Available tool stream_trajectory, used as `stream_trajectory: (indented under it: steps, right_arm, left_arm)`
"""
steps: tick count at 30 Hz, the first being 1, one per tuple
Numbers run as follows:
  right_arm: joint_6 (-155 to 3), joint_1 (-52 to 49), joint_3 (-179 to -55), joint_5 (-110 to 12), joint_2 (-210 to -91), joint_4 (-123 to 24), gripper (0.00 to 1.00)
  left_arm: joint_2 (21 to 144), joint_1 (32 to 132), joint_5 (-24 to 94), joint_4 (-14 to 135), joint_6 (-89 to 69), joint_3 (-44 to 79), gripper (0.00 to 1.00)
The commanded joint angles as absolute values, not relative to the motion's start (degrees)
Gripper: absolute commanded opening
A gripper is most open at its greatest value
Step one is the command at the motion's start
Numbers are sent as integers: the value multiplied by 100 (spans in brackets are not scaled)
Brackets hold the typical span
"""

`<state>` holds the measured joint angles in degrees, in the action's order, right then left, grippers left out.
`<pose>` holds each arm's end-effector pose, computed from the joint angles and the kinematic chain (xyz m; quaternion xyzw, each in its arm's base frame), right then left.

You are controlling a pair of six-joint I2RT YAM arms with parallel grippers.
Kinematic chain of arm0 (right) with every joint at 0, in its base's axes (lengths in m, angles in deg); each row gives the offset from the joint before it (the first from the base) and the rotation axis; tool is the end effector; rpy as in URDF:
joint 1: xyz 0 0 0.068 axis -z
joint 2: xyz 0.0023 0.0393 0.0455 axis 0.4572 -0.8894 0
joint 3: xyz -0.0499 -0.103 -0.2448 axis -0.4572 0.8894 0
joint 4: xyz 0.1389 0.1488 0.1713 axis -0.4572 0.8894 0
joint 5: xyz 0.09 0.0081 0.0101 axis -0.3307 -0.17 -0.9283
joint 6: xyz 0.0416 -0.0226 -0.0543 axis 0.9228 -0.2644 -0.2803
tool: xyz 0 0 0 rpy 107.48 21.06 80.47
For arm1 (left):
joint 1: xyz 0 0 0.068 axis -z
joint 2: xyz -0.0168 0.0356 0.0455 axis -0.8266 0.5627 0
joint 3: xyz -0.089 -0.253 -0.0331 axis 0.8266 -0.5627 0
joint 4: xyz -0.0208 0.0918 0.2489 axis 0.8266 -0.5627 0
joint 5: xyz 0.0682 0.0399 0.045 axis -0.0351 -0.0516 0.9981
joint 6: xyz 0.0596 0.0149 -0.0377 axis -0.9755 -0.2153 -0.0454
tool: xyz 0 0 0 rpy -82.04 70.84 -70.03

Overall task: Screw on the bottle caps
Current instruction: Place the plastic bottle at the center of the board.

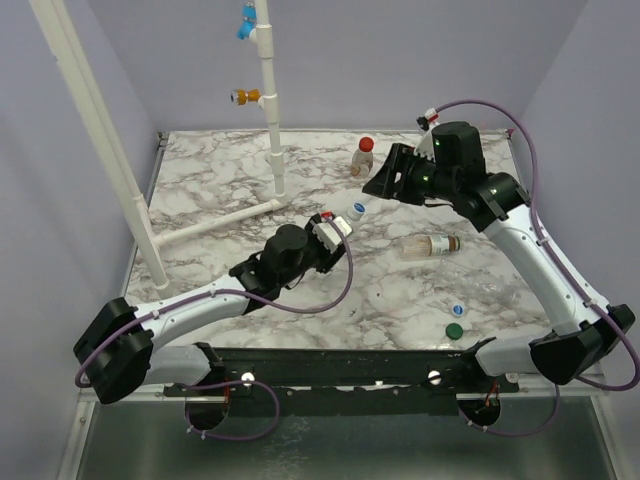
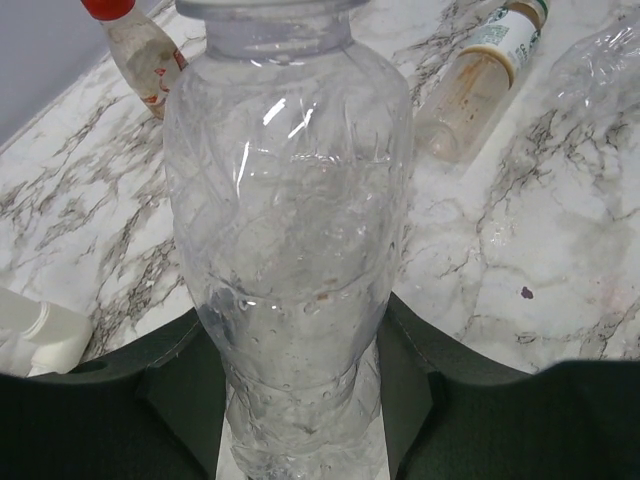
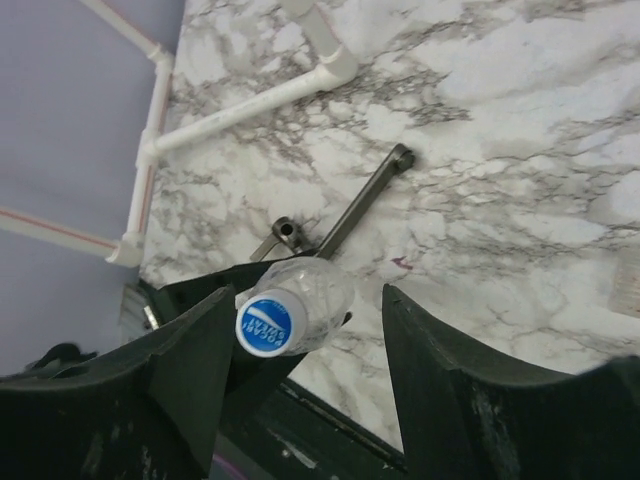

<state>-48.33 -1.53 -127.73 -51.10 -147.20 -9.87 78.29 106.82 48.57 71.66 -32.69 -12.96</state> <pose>0.2714 0.1607 0.3973 0.0005 0.8699 0.3201 0.3752 0.1995 -0.2381 0.2542 0.3889 0.6972 -0.1699 0.5778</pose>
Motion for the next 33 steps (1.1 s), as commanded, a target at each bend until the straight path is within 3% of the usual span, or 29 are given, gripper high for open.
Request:
stream_trajectory:
  steps: [1,7,19,29,33]
  right_arm:
    - [-5201,-188,-13046,-6279,-14711,-432,61]
    - [-5491,-446,-13287,-6002,-14801,153,61]
    - [-5530,-966,-13345,-5356,-15005,335,60]
    - [-5464,-1110,-13470,-4786,-15064,532,28]
    - [-5423,-1120,-13491,-4638,-15052,539,12]
  left_arm:
    - [7596,10539,3711,8225,-3631,-1736,1]
    - [7669,10443,3094,8771,-3493,-1931,1]
    - [7839,10427,2944,8932,-3211,-1934,1]
    - [7919,10423,2967,8932,-3060,-1936,2]
    - [7988,10405,2990,8923,-2855,-1867,12]
